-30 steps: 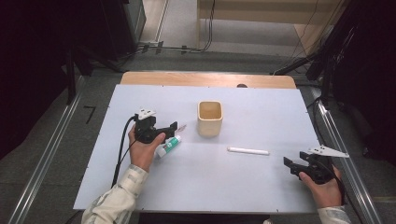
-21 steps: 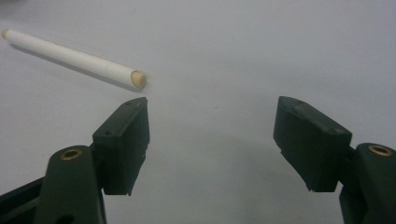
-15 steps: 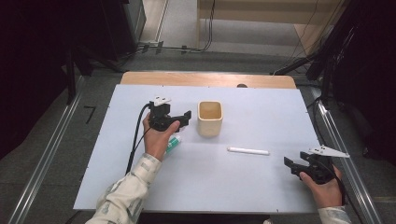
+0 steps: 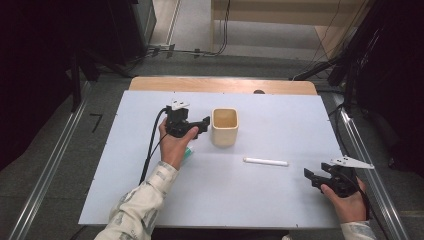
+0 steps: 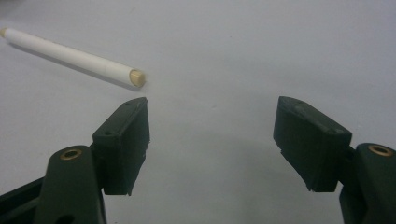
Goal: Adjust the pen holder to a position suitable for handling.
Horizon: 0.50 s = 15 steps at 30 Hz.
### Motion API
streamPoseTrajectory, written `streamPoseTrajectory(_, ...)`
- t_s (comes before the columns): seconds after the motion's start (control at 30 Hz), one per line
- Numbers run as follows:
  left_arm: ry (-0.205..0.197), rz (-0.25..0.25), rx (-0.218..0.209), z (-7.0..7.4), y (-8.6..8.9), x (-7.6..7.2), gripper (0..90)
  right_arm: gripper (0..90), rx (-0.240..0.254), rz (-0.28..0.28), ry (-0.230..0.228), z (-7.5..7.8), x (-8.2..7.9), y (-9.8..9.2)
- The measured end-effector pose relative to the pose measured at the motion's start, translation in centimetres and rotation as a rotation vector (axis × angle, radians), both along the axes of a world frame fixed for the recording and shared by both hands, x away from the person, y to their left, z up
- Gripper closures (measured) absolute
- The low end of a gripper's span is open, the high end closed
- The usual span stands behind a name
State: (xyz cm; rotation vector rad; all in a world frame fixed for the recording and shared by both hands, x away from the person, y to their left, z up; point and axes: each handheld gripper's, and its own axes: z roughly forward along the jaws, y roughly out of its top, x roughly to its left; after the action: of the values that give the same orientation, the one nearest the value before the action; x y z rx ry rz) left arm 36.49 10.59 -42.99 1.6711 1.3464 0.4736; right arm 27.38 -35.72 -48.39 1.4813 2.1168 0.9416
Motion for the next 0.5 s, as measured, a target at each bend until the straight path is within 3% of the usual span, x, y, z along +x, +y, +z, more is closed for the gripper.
streamPoseTrajectory(0.3, -0.004, -0.015, -0.016, 0.5, -1.1, 0.5, 16.0, 25.8, 0.0, -0.002, 0.002, 0.0, 0.0, 0.0)
streamPoseTrajectory(0.5, 0.003, -0.026, 0.006, 0.6, -2.3, 1.2, 19.0, 25.8, -0.002, -0.002, 0.002, 0.0, 0.0, 0.0)
